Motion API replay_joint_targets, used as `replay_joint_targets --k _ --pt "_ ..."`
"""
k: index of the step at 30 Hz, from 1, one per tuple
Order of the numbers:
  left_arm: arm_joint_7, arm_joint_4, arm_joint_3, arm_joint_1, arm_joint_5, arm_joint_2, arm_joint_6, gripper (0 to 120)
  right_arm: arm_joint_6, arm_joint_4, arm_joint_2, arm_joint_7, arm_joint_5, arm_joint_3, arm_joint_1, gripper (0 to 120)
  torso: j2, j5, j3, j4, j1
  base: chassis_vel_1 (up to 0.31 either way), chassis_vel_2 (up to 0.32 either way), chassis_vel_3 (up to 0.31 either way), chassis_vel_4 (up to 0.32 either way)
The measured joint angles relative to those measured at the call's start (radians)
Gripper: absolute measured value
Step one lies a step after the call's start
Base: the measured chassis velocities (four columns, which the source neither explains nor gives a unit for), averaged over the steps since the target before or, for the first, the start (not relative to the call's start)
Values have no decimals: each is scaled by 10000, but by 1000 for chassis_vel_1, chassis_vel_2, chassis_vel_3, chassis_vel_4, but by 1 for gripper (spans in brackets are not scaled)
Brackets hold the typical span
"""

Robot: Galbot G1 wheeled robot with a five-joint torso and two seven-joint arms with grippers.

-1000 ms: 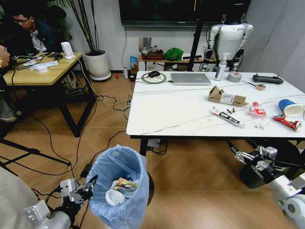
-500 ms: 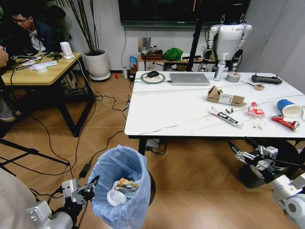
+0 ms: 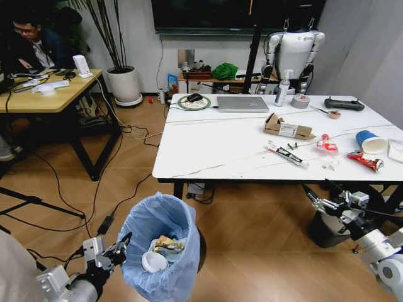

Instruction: Pick up the trash bin and place the trash from the table into it.

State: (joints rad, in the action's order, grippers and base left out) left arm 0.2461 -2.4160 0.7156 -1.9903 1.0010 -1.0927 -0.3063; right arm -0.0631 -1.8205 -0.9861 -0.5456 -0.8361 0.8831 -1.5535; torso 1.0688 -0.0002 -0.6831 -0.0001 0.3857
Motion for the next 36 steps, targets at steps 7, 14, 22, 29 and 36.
replay_joint_targets --k 7,14,22,29,36 --pt "4 25 -9 91 53 70 -8 0 23 45 20 -22 -32 0 66 100 0 1 0 1 0 -60 -48 77 64" --pt "12 54 -71 122 65 72 -13 0 45 64 30 -25 -58 3 78 100 0 4 0 0 0 -74 -70 66 60" --pt "12 44 -53 80 53 68 -13 0 51 62 17 -68 -64 23 20 100 0 4 0 0 -1 -54 -67 64 78" --pt "8 29 -108 53 -9 34 -14 0 50 53 31 -117 -69 44 -15 100 0 3 0 0 -1 -77 -81 70 71" --pt "-4 5 -101 12 -45 29 -14 0 44 46 67 -142 -86 70 -31 100 0 0 0 1 -1 -80 -71 74 81"
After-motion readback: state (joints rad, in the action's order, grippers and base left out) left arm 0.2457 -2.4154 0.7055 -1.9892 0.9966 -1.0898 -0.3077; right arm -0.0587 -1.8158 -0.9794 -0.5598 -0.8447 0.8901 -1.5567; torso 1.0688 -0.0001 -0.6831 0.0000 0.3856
